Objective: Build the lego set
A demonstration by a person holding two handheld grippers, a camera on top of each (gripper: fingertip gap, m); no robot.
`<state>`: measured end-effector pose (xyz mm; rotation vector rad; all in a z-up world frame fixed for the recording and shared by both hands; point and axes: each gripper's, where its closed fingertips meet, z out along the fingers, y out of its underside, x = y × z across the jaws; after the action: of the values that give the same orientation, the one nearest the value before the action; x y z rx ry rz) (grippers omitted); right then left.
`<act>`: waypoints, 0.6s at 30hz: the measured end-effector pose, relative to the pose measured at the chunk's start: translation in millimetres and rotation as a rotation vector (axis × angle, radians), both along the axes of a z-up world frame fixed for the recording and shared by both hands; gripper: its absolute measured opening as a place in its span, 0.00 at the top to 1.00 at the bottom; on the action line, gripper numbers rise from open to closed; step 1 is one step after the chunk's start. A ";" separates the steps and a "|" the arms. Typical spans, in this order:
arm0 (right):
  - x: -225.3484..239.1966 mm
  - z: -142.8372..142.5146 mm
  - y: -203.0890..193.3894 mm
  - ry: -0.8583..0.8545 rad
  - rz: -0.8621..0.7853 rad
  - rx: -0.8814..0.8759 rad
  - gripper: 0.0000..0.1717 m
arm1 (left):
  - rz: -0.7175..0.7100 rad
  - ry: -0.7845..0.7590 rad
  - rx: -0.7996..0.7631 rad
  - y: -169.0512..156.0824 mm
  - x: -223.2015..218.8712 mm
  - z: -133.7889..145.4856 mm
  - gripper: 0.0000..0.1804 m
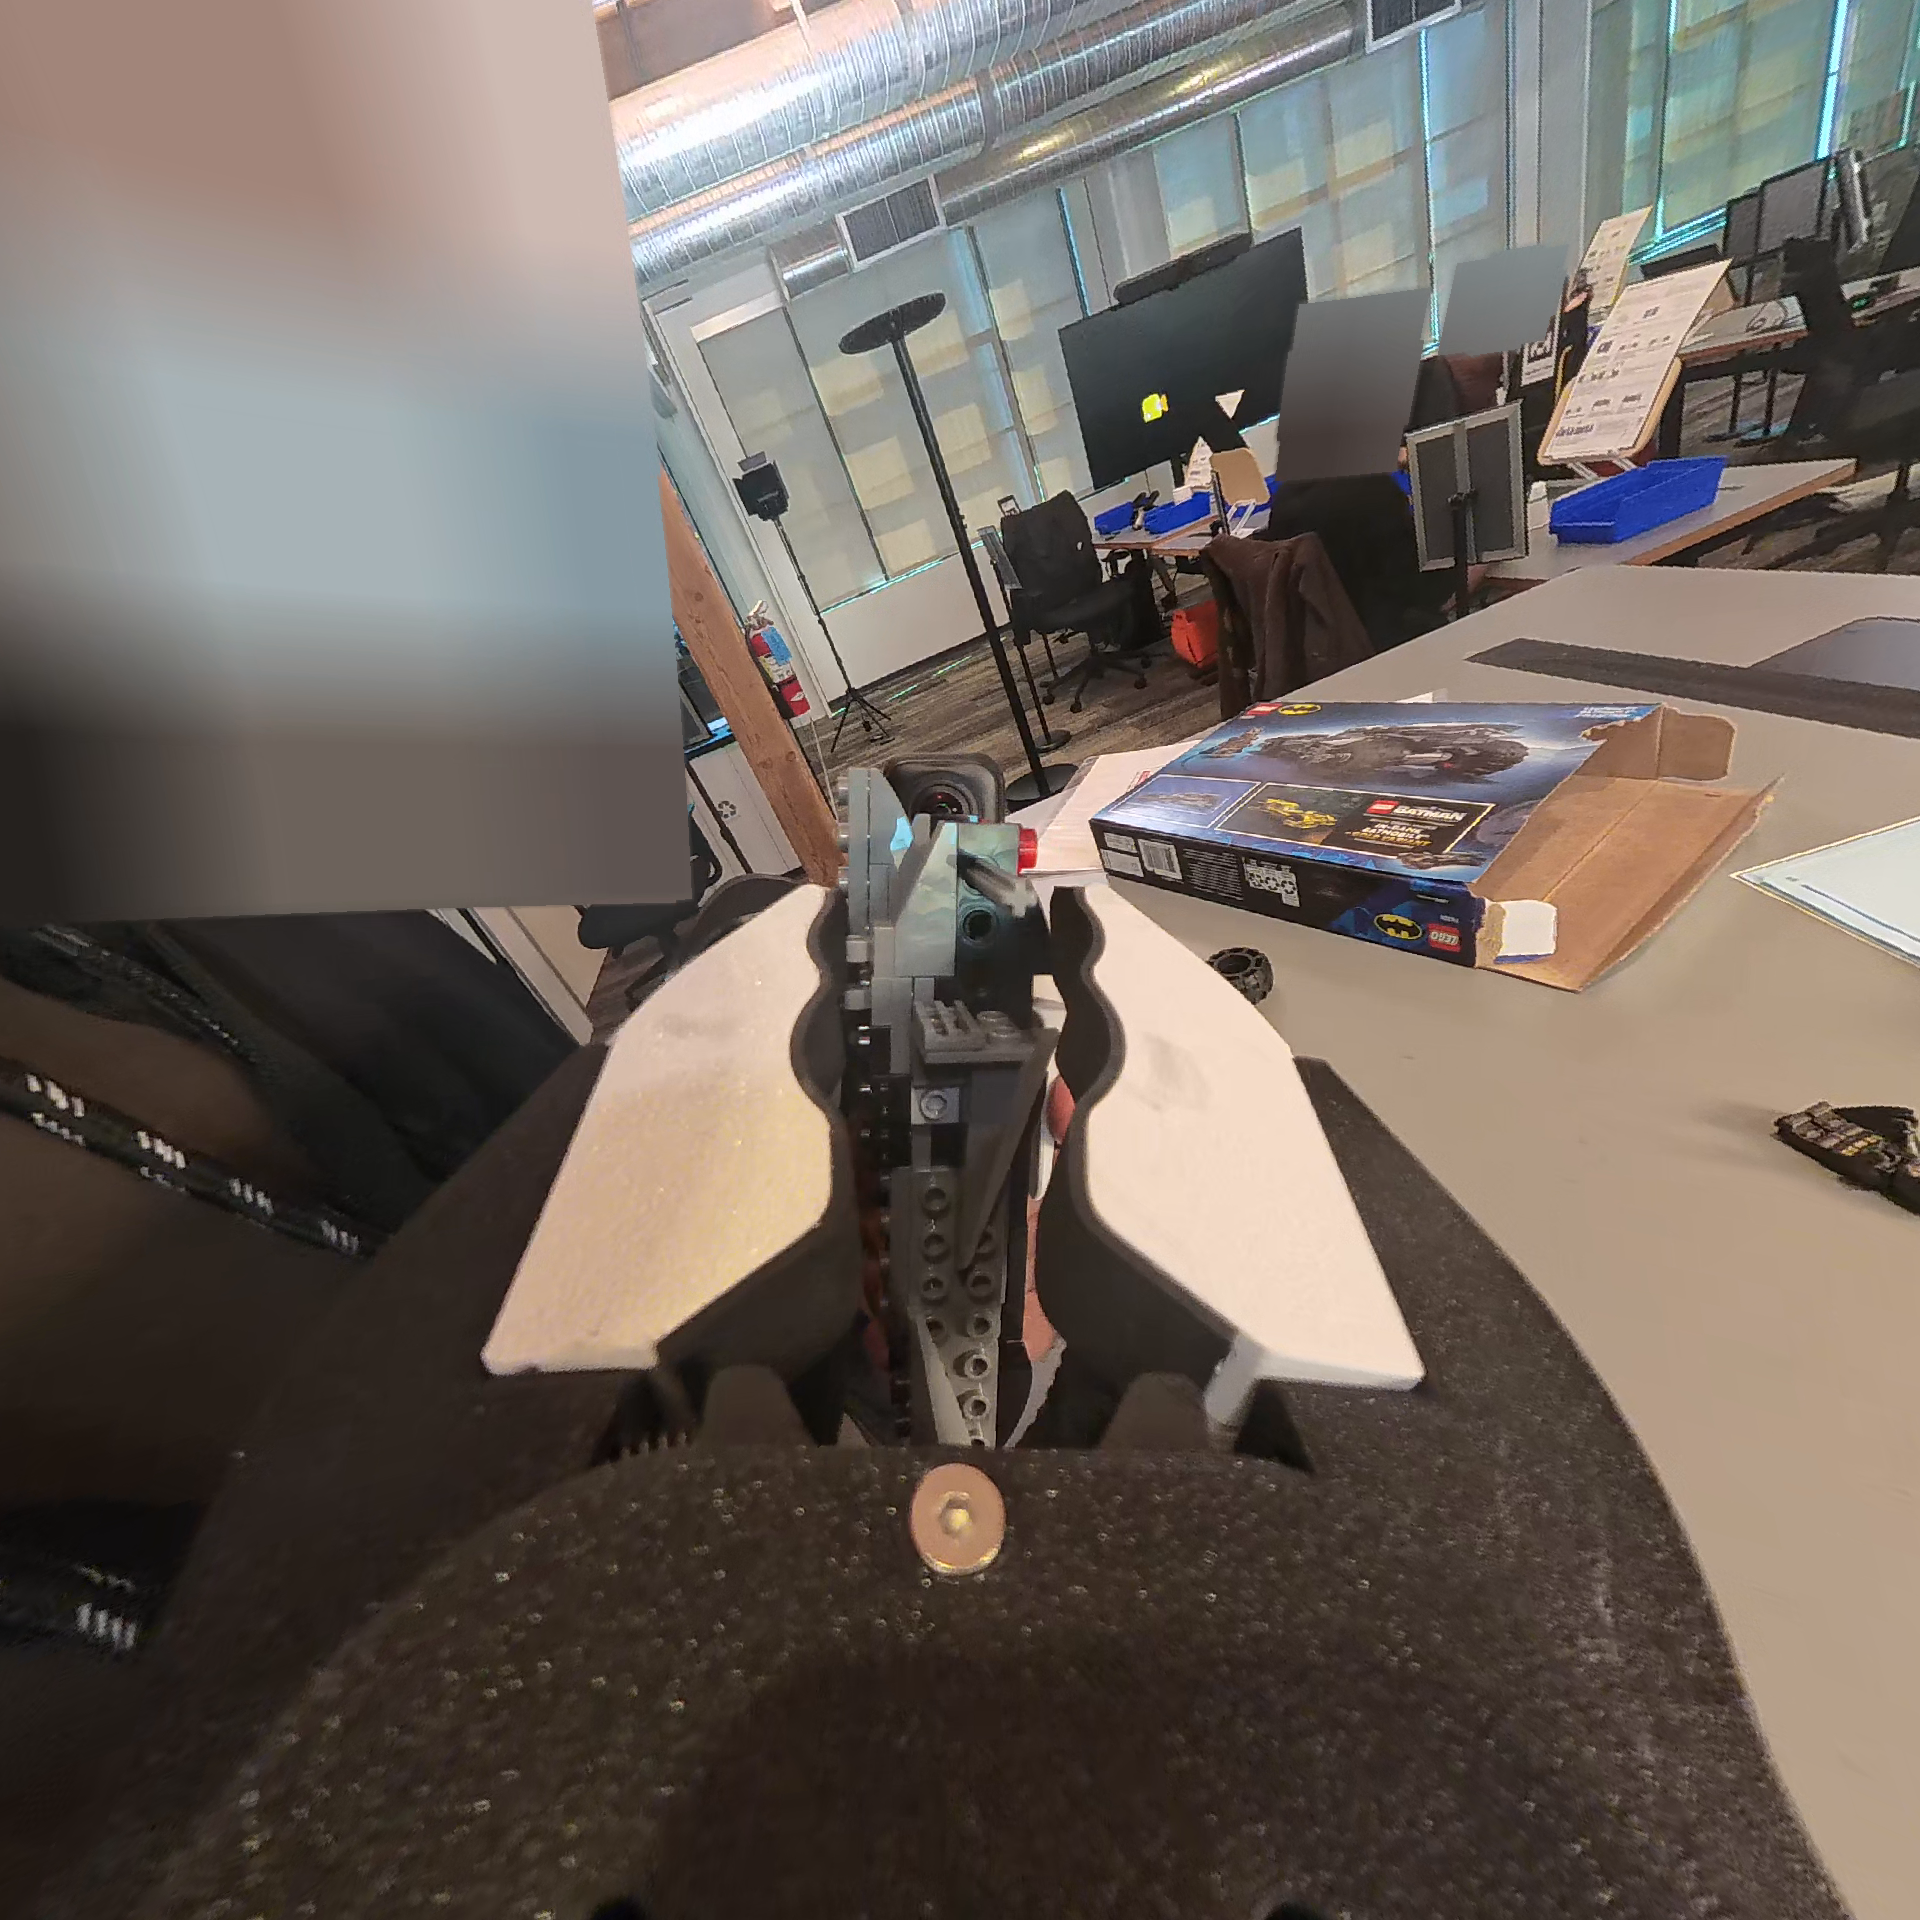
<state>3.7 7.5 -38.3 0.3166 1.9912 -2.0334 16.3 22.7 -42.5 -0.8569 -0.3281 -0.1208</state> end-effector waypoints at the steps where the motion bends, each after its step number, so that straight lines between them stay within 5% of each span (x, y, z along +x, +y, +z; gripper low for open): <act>1: 0.2 -0.2 0.1 -0.002 0.000 0.000 0.78 | -0.001 -0.003 0.000 0.2 0.1 -0.1 0.80; 18: -16.1 4.8 32.1 0.103 -0.119 0.046 0.73 | 0.069 -0.008 -0.053 -4.4 -10.2 -8.2 0.80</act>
<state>-12.3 39.6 -33.6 0.3547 2.1301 -2.1181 6.1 18.2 -50.7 -0.8970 -0.3698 -0.0519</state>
